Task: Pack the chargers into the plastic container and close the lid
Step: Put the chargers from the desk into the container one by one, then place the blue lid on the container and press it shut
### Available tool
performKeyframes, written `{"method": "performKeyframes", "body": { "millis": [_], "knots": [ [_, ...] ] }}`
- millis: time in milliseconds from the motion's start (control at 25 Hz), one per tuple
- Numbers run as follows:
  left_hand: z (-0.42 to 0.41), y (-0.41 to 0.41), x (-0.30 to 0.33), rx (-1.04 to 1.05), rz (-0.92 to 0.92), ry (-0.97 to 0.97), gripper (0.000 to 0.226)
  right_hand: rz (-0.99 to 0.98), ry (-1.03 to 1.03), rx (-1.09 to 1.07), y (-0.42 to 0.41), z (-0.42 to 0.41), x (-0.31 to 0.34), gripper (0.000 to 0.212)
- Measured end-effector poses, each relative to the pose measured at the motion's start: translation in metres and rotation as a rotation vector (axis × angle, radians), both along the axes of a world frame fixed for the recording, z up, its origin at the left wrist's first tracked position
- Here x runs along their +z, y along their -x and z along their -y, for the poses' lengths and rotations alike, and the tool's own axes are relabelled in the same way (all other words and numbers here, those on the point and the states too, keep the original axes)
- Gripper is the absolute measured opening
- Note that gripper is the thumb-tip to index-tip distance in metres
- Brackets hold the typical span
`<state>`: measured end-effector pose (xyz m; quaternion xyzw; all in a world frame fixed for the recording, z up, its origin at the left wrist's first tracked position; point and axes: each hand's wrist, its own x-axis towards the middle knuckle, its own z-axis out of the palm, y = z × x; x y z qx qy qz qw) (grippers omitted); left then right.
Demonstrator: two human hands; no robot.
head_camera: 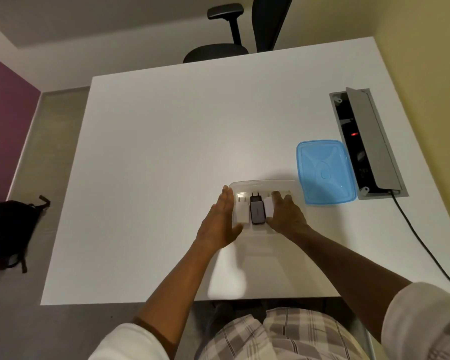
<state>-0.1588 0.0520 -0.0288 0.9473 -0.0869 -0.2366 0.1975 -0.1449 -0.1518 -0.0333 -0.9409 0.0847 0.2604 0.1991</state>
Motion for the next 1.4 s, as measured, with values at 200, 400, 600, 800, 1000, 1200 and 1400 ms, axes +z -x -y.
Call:
{"method": "performKeyframes", "body": {
  "millis": [200,400,600,800,1000,1200,1400],
  "knots": [
    [0.001,0.001,0.003,-0.015,0.051,-0.008,0.095,0.082,-0.02,-0.027,0.003,0.005,0.01,0.057],
    [0.015,-0.01,0.018,-0.055,0.213,0.033,0.073,0.369,-0.046,-0.123,0.007,0.02,0.036,0.022],
    [0.048,-0.04,0.033,-0.026,0.206,0.112,0.044,0.498,0.041,-0.317,0.01,0.061,0.044,0.017],
    [0.088,-0.082,0.044,0.016,0.147,0.196,0.02,0.439,-0.018,-0.531,0.013,0.111,0.034,0.028],
    [0.13,-0.121,0.041,-0.001,0.086,0.232,0.021,0.241,-0.203,-0.783,0.02,0.162,0.007,0.036],
    [0.164,-0.159,0.021,-0.009,-0.038,0.228,0.026,0.052,-0.6,-1.117,0.027,0.198,-0.02,0.012],
    [0.195,-0.19,-0.007,-0.079,-0.046,0.11,0.044,-0.01,-0.74,-1.237,0.024,0.208,-0.033,0.007]
  ]
}}
